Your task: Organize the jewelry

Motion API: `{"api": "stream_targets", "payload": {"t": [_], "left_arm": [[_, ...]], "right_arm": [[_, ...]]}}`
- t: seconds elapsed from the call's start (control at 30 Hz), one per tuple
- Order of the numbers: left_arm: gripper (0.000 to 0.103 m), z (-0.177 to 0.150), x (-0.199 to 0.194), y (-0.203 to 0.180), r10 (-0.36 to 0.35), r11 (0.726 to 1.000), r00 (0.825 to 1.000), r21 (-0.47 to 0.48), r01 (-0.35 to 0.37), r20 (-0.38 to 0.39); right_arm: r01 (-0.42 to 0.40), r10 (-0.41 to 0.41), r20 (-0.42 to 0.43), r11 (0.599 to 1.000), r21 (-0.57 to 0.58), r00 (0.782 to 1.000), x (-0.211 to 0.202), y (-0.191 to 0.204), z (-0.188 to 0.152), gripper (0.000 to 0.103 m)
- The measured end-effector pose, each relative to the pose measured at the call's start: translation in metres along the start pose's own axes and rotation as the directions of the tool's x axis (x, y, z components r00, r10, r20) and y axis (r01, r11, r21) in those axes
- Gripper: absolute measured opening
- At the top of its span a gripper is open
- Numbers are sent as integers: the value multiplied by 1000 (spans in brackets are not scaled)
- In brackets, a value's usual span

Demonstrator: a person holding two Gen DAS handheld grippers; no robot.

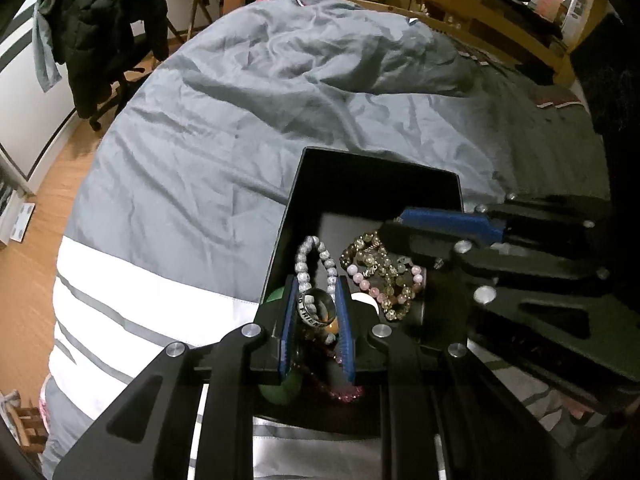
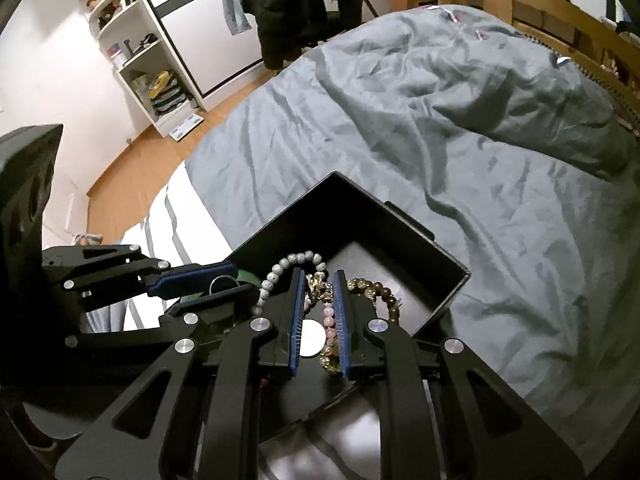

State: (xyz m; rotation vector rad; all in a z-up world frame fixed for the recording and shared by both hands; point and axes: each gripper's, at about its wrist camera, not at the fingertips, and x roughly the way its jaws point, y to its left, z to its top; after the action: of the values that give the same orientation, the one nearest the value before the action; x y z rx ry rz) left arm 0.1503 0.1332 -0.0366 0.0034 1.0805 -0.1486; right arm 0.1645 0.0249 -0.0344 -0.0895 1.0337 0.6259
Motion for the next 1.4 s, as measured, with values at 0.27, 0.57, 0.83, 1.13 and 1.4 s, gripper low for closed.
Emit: {"api": "stream_targets", "payload": {"t": [0.27, 0.57, 0.83, 1.13, 1.4], "left_arm": [[41, 2, -12, 11, 3, 999, 999, -54, 0, 45], [80, 0, -48, 22, 33, 994, 987, -108, -16, 155], [94, -18, -98, 19, 166, 983, 961, -119, -143, 220], [95, -64, -156, 16, 257, 966, 937, -94, -242, 236], [95, -106, -166, 14, 299, 954, 926, -109, -280, 229]], "right_arm": [[-16, 15, 6, 999, 40, 1000, -7, -4, 0, 24], [39, -52, 111, 993, 110, 993, -56, -14, -11, 87], [163, -173, 164, 984, 73, 971, -103, 17, -37, 99], [162, -175, 171, 983, 88, 970, -151, 56, -93, 99], [206, -224, 165, 971, 119, 961, -165, 70, -131, 99]]}}
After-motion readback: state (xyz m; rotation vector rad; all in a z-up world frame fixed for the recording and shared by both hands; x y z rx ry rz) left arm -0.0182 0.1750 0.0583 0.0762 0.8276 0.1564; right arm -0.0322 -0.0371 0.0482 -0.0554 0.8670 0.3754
